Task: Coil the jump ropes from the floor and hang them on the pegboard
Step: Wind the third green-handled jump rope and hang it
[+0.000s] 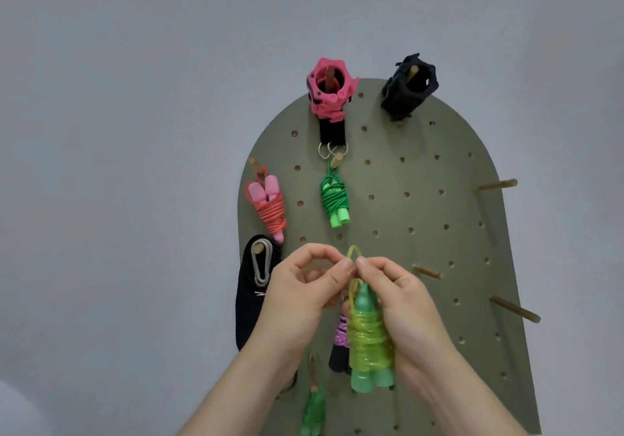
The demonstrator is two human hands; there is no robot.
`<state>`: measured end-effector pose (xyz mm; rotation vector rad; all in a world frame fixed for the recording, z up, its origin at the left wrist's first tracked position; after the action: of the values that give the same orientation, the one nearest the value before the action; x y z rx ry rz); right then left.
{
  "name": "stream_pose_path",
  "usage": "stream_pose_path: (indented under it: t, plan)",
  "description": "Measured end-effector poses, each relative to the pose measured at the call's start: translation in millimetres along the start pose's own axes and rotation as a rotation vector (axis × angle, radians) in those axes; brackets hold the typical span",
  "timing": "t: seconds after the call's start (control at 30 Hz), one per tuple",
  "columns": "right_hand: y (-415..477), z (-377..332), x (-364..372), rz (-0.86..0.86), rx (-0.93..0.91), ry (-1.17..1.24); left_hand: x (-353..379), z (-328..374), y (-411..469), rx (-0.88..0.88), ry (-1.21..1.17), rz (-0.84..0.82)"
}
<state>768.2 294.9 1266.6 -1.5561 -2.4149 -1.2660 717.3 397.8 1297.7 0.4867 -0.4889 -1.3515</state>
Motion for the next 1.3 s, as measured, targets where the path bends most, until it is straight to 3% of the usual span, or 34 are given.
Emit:
stream_pose_path:
  t: [0.23, 0.37, 0.47, 0.63, 0.83, 1.0, 1.3]
  plan:
    - [50, -27, 6, 0.044, -0.194, -0.106, 4, 30, 59, 0.136, 0.139, 0.026]
    - [75, -57, 19, 0.055, -0.363, -0.200, -7, 59, 87, 0.247, 0.053, 0.047]
    - [89, -75, 13, 0.069, -0.414, -0.245, 3, 58, 105, 0.233, 0.025, -0.013]
    - [122, -94, -21, 0.087, -0.468, -0.429, 36, 50, 138, 0.257, 0.225, -0.097]
    - [163, -96, -97, 0.084, -0.338, -0.467, 101, 17, 182, 0.246, 0.263, -0.109]
    - [182, -121, -184, 0.194, -0.469, -0.739, 180, -31, 220, 0.259, 0.387, -0.112]
    - [205, -158, -290, 0.336, -0.592, -0.825, 286, -61, 252, 0.378, 0.473, -0.057]
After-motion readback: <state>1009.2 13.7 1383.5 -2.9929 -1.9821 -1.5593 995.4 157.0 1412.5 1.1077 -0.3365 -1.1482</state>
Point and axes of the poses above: each hand's wrist, its own y-axis towards the middle knuckle, its own x-axis out of the palm, z = x × y, the point moved 9 cm from there along y, towards the middle knuckle, and after that the axes turned 7 degrees about -x, right-handed, at the moved point
